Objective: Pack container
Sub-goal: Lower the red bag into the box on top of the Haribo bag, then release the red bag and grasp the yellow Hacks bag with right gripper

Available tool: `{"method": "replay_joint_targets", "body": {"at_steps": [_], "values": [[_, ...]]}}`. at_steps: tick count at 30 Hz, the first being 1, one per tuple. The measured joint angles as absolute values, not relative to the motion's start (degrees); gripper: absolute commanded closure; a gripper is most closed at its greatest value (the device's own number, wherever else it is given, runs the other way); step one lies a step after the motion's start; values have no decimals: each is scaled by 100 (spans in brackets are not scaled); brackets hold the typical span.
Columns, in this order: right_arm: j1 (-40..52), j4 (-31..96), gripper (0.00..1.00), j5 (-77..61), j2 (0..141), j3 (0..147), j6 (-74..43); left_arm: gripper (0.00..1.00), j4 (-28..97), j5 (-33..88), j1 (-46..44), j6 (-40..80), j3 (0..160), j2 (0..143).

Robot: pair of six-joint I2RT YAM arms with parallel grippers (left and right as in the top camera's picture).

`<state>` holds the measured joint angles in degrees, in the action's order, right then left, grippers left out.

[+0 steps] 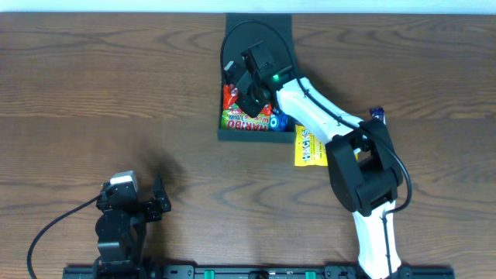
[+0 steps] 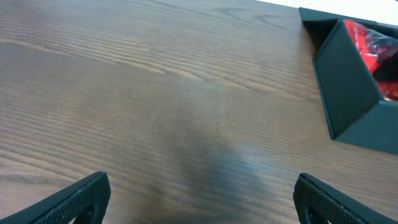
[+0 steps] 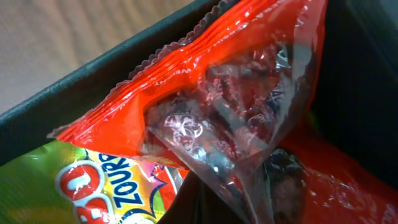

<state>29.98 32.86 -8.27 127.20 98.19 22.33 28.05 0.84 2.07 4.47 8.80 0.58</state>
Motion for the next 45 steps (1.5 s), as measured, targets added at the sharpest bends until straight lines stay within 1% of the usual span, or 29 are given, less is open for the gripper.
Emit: {"method": "replay_joint_targets", "body": {"at_steps": [5,10,13,17,21,24,27,31,34,35,36,37,41,42,44,45], "values": [[2998,3350,99,-644,12720,9841,2145,5,2808,84,207,447,878,58],[2995,3839,99,-1066,12645,9968,2108,5,2805,84,207,447,878,58],[2995,3988,98,-1236,12326,9968,2091,5,2808,84,207,447,878,58],[2958,4117,98,-1116,11671,10029,1741,5,2805,84,207,447,878,58],[2633,4759,99,-744,11080,10204,1090,5,2808,86,207,447,878,58],[2204,5548,98,-613,11098,10213,718,5,2810,86,207,447,878,58],[1811,6080,98,-541,11126,10136,344,5,2808,84,207,447,878,58],[1435,6265,98,-506,11126,9725,-117,5,2805,84,207,447,880,58],[1334,6128,99,-506,11126,8945,-443,5,2810,84,207,447,878,58],[1334,6010,91,-515,11137,8680,-517,5,2808,84,207,447,880,58],[1334,5940,77,-513,11139,8521,-598,5,2808,84,207,447,878,58],[1337,5846,67,-513,11137,8383,-655,5,2805,84,207,447,878,58],[1337,5736,40,-370,11137,8062,-858,5,2805,84,207,447,878,58],[1337,5734,36,-290,11139,8036,-873,5,2805,84,207,447,880,58],[1337,5732,31,-152,11139,8027,-937,5,2805,84,207,447,878,58],[1337,5732,32,-95,11137,8027,-956,5,2805,84,207,447,878,58]]}}
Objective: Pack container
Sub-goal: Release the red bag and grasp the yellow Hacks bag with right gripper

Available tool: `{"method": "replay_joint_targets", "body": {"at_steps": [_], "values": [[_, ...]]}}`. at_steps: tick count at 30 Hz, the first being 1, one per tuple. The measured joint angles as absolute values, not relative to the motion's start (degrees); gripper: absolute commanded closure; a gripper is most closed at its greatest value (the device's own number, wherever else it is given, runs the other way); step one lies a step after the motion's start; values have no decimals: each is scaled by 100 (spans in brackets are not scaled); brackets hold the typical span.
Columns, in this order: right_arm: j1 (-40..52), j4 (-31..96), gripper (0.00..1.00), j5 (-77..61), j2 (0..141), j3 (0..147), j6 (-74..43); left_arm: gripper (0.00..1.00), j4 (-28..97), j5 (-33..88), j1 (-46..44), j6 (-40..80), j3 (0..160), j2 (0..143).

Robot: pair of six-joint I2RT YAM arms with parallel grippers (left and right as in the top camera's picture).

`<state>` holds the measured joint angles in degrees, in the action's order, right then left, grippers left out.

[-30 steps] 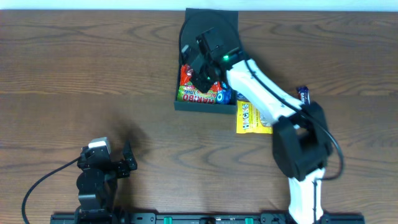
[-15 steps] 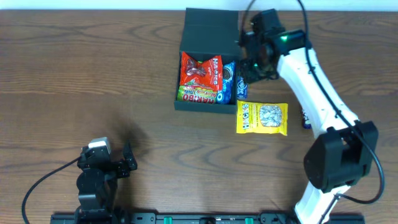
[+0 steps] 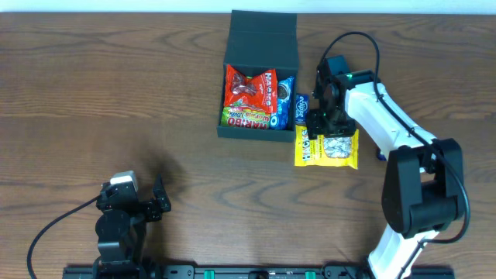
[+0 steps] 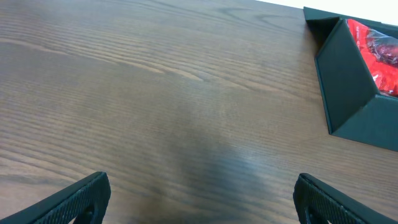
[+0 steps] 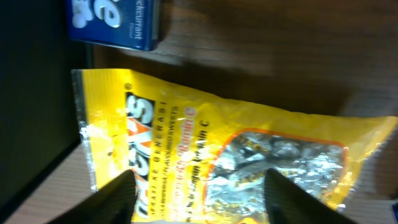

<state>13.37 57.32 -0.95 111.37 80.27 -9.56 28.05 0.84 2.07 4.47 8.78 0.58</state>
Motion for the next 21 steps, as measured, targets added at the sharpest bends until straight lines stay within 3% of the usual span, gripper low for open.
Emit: {"method": "replay_joint_targets", "body": {"at_steps": [2,4,7,14,21], "values": [[1337,5780,32,-16,11139,8027,-1035,5,2805,84,207,447,880,58],[1337,5935,26,78,11139,8027,-1358,5,2805,84,207,447,880,58],[1334,6182,1,169,11137,8025,-2342,5,2805,84,207,447,878,58],[1334,6305,3,224,11139,8023,-5030,5,2805,84,207,447,878,58],[1334,5806,12,355,11137,7966,-5610,5,2805,84,207,447,880,58]]}}
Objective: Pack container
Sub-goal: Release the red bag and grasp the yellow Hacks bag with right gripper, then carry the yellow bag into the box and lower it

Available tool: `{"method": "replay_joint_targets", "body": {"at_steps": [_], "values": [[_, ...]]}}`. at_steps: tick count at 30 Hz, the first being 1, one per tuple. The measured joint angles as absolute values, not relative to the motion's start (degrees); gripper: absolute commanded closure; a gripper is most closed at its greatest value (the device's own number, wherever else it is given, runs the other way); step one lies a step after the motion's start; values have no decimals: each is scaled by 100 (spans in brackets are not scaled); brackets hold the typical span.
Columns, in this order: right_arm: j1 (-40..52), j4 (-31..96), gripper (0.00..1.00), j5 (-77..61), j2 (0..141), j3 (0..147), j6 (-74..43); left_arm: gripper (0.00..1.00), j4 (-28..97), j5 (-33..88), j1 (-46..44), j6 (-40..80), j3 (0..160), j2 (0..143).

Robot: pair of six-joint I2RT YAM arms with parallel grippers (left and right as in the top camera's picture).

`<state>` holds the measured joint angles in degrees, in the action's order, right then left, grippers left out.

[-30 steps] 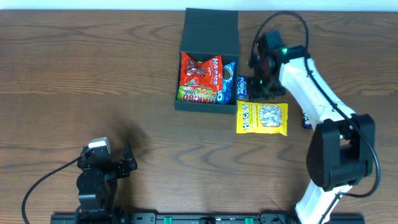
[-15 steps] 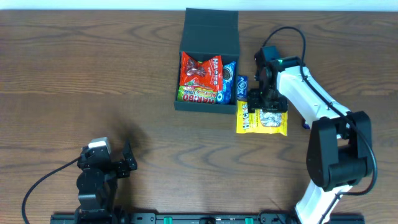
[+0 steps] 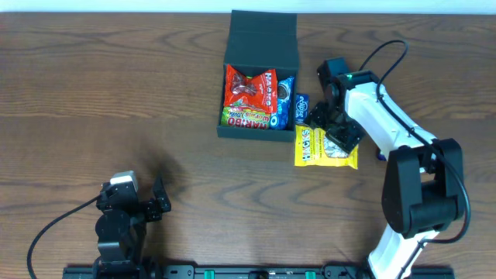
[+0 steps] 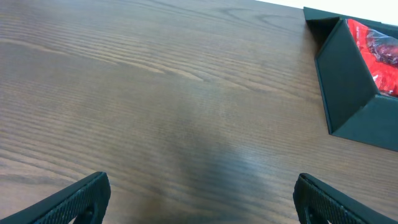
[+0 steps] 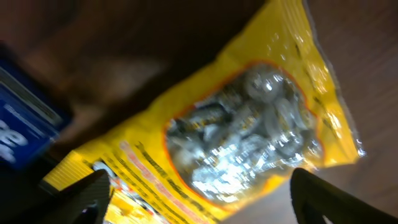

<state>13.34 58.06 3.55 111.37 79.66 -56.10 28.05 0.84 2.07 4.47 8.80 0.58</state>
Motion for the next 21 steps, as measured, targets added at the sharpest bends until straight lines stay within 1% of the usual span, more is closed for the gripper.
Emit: {"method": "replay_joint_targets", "body": {"at_steps": [4,5,7,8,12,13,15,16,21], "values": [[1334,5356,13,384,11139,7579,-5690,5,2808,84,207,447,878,58],[1334,5280,16,390,11137,7516,-5699,5,2808,84,207,447,878,58],[1334,5127,32,403,11137,7424,-5745,5,2805,84,207,447,878,58],[1334,5083,37,410,11137,7406,-5730,5,2808,84,207,447,880,58],[1334,4908,80,454,11107,7323,-5769,5,2805,84,207,447,878,58],[1334,4884,86,484,11076,7319,-5782,5,2805,84,207,447,880,58],[1334,4886,95,567,11008,7314,-5800,5,2805,84,207,447,878,58],[1323,4919,98,622,10975,7310,-5784,5,2805,84,207,447,880,58],[1306,4967,99,567,10954,7308,-5791,5,2805,84,207,447,878,58]]}}
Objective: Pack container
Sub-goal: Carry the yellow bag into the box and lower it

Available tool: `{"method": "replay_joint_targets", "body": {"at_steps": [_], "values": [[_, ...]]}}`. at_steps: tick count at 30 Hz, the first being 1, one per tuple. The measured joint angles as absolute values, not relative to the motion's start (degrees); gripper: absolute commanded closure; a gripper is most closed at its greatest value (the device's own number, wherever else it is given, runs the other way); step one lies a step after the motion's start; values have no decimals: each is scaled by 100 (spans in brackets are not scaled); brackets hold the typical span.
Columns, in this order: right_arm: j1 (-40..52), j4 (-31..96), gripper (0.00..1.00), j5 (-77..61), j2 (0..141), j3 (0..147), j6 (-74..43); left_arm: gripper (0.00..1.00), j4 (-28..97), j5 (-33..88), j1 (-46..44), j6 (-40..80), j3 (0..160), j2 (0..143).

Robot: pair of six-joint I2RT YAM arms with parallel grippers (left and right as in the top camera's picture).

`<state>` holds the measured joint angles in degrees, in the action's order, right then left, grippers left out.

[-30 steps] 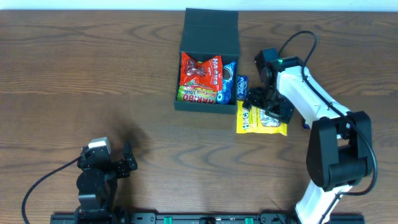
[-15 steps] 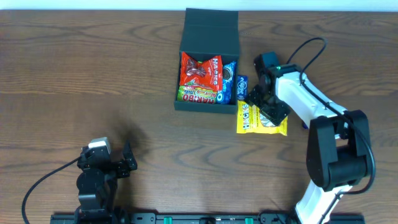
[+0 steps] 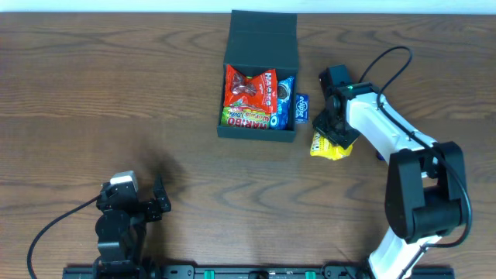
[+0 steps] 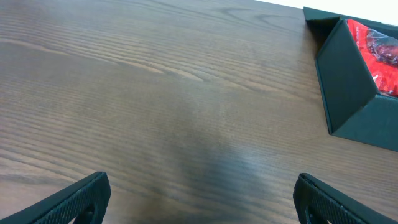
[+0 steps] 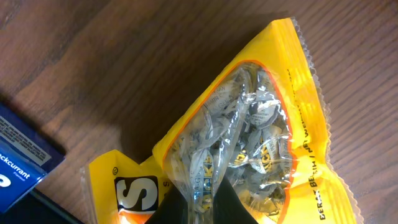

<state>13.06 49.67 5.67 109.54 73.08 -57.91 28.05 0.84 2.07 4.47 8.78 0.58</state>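
The dark box [image 3: 258,46] stands open at the table's back, holding a red sweet bag [image 3: 248,89], a green bag [image 3: 245,119] and a blue Oreo pack [image 3: 284,99]. To its right my right gripper [image 5: 200,205] is shut on the yellow sweet bag [image 5: 261,155], pinching its clear window; from overhead the bag [image 3: 326,146] looks crumpled under the wrist. A small blue pack [image 3: 301,108] lies beside the box. My left gripper [image 4: 199,199] stands open over bare wood near the front left.
The box's side wall [image 4: 348,93] shows at the right of the left wrist view. A dark blue item [image 3: 379,157] peeks out from behind the right arm. The right arm's cable [image 3: 387,58] loops over the table behind it.
My right gripper was open over the flat yellow bag; now it is shut on the bag, which has bunched up. The left arm has not moved.
My right gripper was in the box, shut on the red sweet bag. Then the red bag lay in the box and the gripper was open over the yellow bag to the right. Now it grips that yellow bag.
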Motion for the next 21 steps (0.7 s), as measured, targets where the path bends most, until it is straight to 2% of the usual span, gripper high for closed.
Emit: {"method": "replay_joint_targets", "body": {"at_steps": [9,13,21], "values": [[1369,5015,98,193,10250,7599,-5789,5,2805,84,207,447,878,58],[1772,4213,98,178,9627,7883,-5754,5,2808,86,207,447,878,58],[3109,2464,98,34,9880,7902,-5758,5,2808,84,207,447,878,58]]}}
